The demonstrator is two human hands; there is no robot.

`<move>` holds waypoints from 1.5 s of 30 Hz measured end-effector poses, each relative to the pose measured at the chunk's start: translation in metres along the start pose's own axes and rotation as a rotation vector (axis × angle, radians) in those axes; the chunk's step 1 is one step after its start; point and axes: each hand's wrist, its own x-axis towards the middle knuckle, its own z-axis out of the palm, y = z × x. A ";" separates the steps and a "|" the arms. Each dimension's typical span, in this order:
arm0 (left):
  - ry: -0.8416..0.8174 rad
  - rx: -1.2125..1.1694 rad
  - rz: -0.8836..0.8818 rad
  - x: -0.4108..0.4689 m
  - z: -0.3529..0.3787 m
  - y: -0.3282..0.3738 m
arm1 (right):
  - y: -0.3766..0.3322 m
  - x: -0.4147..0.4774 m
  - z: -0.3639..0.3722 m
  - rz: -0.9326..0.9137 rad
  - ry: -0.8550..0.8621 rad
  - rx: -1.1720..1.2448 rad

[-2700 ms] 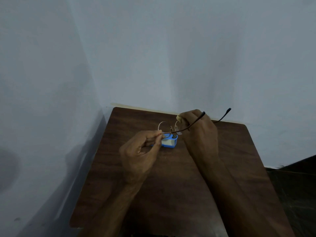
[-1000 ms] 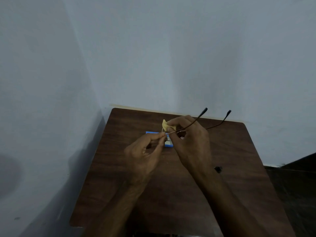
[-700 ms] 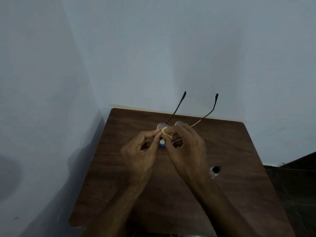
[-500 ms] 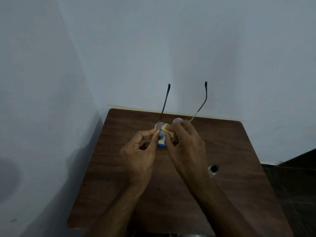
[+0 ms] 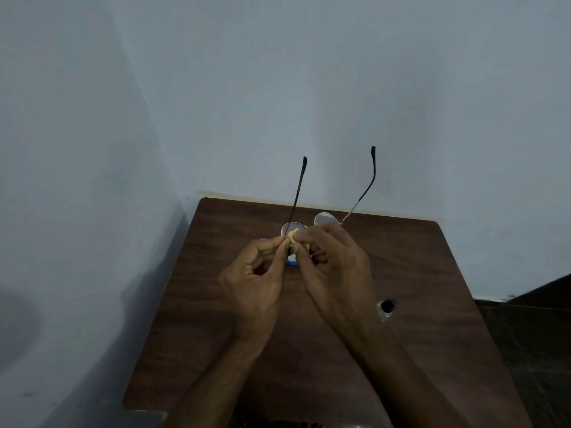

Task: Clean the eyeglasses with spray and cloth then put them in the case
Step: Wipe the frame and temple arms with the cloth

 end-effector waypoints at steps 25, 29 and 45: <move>-0.001 0.052 0.081 0.005 0.002 -0.002 | 0.003 0.003 -0.006 -0.045 -0.017 -0.212; -0.037 0.039 0.098 0.004 0.004 -0.002 | 0.004 0.007 -0.002 -0.117 -0.046 -0.287; -0.024 0.042 0.097 0.003 -0.003 -0.006 | 0.005 -0.003 -0.007 -0.135 -0.053 -0.218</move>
